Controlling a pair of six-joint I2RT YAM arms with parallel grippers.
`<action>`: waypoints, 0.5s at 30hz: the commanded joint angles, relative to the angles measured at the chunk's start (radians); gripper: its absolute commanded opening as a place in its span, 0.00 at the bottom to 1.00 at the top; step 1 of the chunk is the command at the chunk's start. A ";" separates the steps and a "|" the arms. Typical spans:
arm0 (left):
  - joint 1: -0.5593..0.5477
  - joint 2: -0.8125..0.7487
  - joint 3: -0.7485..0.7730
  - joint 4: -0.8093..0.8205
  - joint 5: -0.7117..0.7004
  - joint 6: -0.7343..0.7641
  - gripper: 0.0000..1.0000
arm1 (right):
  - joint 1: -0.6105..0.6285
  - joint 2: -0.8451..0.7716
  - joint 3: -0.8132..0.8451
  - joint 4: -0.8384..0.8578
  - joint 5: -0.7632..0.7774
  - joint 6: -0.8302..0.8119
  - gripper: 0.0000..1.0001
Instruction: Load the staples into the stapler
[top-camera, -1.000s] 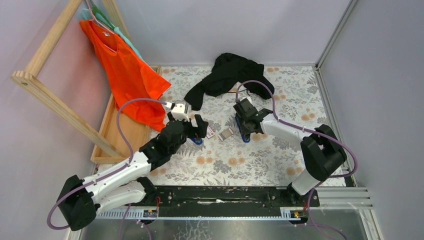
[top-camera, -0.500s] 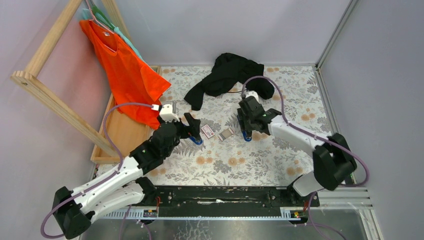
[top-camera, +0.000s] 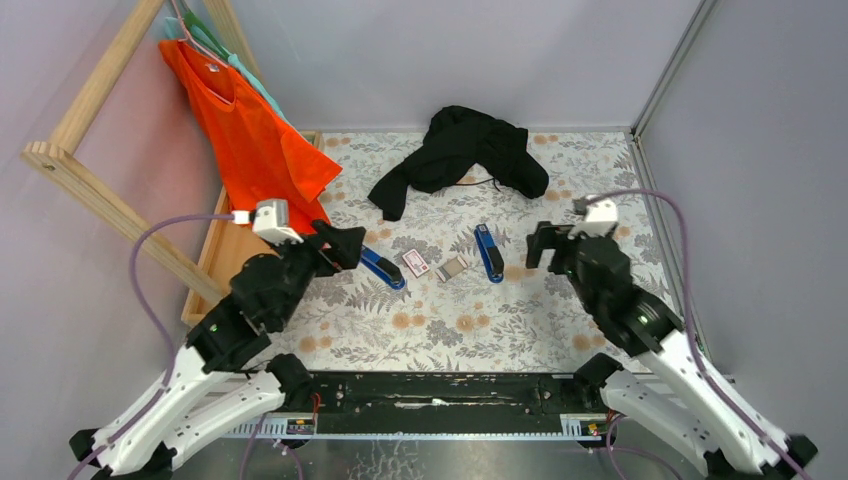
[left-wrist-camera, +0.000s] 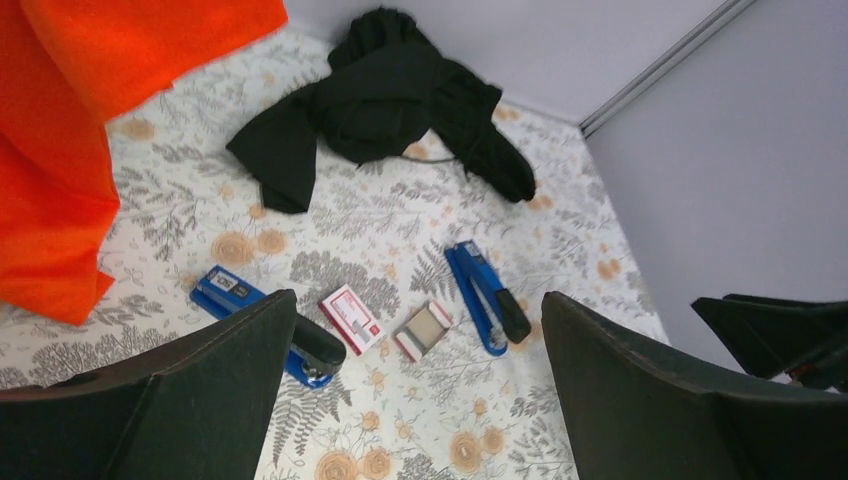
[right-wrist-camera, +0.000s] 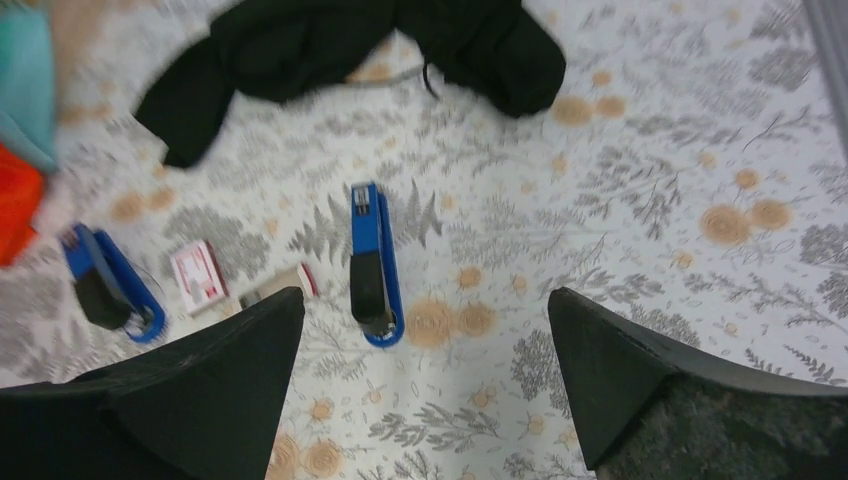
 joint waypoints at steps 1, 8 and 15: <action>0.004 -0.073 0.065 -0.072 -0.037 0.083 1.00 | -0.005 -0.188 -0.030 0.010 0.107 -0.018 0.99; 0.004 -0.158 0.071 -0.078 -0.131 0.094 1.00 | -0.005 -0.406 -0.135 0.083 0.163 -0.016 0.99; 0.004 -0.204 0.042 -0.072 -0.167 0.071 1.00 | -0.005 -0.438 -0.156 0.099 0.179 -0.008 0.99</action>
